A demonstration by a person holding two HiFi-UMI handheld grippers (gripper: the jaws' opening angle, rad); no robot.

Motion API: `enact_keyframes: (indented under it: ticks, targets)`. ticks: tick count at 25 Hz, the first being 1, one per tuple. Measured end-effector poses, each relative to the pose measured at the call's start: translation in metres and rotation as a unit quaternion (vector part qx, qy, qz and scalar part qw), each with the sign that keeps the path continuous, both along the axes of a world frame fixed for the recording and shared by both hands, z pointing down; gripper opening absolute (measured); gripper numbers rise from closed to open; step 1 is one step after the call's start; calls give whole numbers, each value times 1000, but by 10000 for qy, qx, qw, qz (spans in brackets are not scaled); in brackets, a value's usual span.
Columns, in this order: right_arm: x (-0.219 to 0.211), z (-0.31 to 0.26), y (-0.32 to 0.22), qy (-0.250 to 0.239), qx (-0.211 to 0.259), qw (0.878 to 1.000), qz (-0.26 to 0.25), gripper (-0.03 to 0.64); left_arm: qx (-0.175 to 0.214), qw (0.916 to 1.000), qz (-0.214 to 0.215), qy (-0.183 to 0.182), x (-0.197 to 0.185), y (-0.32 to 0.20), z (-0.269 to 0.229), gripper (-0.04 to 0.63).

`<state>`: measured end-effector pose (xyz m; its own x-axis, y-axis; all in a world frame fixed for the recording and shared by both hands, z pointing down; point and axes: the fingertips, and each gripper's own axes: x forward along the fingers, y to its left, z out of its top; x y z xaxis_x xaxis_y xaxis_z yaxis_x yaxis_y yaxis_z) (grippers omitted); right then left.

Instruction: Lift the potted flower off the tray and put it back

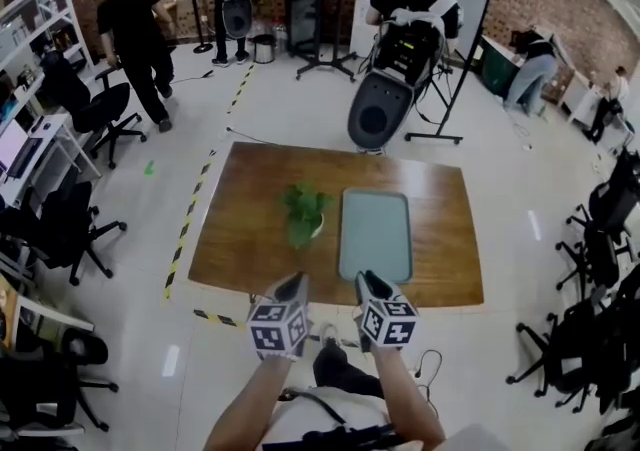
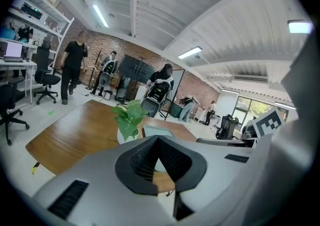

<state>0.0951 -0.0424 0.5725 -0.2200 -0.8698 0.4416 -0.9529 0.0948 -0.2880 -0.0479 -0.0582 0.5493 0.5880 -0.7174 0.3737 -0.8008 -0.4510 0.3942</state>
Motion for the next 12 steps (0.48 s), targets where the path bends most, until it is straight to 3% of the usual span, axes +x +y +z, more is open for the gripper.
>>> enact_keyframes:
  ticks: [12]
  targets:
    - [-7, -17, -5, -116, 252, 9996, -18, 106, 300, 9995, 87, -12, 0, 5, -24, -3]
